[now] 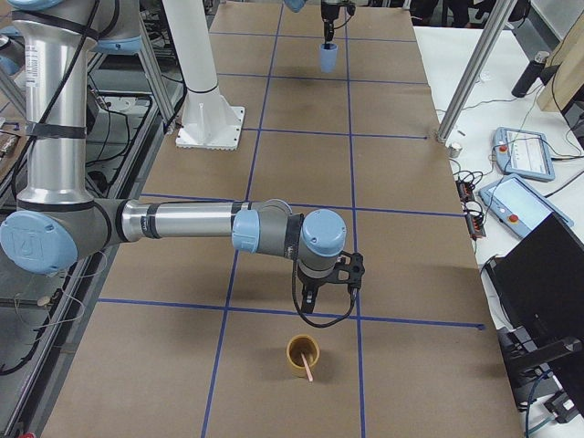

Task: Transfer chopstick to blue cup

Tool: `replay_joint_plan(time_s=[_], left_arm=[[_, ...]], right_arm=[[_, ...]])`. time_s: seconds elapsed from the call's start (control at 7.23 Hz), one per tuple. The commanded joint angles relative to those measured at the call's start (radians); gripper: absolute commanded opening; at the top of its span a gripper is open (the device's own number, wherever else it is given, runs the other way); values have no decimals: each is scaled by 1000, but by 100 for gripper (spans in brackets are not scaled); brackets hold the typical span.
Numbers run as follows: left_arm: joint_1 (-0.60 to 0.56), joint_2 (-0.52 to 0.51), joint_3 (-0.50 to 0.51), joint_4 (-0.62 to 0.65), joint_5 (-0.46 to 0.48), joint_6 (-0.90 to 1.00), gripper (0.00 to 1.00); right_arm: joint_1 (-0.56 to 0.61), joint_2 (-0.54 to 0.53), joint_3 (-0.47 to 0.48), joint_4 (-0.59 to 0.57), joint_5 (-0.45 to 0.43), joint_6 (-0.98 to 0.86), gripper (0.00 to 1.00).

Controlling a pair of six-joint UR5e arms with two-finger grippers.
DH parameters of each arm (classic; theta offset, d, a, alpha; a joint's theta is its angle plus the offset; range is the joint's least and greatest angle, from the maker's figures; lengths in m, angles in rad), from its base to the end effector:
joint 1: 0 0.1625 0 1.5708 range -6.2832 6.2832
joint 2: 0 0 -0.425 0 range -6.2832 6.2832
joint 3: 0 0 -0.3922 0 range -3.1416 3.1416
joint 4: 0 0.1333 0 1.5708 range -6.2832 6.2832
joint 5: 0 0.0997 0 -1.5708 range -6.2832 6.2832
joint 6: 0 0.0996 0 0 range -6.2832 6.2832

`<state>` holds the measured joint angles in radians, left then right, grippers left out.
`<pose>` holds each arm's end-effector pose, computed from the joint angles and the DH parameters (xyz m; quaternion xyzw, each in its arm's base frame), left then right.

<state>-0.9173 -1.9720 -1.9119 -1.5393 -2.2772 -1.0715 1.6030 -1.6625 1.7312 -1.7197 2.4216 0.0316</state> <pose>0.2981 -0.5022 0.2810 -0.0339 0.4589 -0.0648 0.8855 0.0728 -0.4444 0.6322 -0.0364 -0.4124 0.0456 0.9092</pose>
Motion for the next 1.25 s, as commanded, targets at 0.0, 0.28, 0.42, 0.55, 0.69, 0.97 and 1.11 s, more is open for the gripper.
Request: replay_joint_plan(time_s=[0.0,0.28,0.42,0.55,0.69,0.97,1.11], left_arm=[[98,-260,174,79,80,-143,0],[161,-436,412,-63,143,-290,0],[188,-509,545,-138,177,-326,0],[205,-546,613,-171,230,-337,0],[216,-545,617,-170,245,-335,0],[236,-542,619,-170,245,-331,0],[250,-542,619,-170,243,-334,0]], right_arm=[[0,4,-1,6,-36,1,100],[0,0,5,5,-38,1,100],[0,0,10,6,-41,1,100],[0,1,10,6,-41,1,100],[0,1,10,6,-41,2,100],[0,4,10,5,-41,2,100],[0,6,10,5,-41,2,100]])
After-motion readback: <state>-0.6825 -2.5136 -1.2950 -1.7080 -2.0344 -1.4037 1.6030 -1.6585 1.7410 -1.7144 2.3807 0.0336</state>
